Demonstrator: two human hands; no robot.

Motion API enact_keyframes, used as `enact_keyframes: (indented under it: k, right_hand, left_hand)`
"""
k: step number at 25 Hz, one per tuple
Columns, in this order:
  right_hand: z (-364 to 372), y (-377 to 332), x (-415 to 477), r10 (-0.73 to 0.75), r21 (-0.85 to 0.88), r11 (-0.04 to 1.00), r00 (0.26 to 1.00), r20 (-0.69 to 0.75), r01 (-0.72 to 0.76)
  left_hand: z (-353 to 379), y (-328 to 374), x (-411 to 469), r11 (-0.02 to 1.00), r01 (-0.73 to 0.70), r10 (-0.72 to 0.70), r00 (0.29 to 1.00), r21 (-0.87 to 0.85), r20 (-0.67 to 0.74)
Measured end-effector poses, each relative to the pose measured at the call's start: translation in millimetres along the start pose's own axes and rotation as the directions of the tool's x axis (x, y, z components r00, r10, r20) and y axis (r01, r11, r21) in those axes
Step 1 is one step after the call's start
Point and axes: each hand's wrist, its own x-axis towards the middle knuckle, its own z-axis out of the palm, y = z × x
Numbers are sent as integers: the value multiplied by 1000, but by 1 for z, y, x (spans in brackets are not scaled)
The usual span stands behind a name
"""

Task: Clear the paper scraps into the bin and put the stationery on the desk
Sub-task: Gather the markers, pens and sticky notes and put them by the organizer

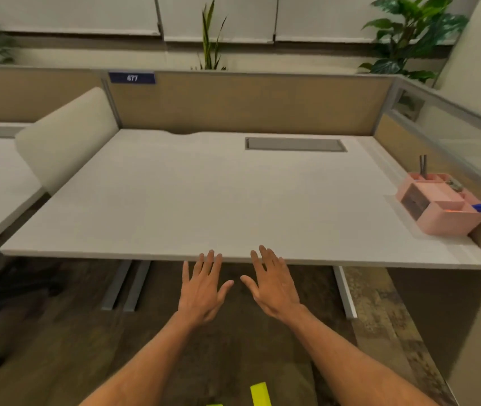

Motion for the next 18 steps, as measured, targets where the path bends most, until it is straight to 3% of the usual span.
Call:
enact_keyframes:
  k: [10,18]
  right_hand:
    - [92,-26,-52,-28,-27,999,988,154,32]
    - [194,-6,-84,-23,-4,1000,964,265,25]
  left_hand:
    - [75,-19,-61,993,117,-114,987,-24,109]
    - [178,-20,-86,992,120,-111,971,-33,212]
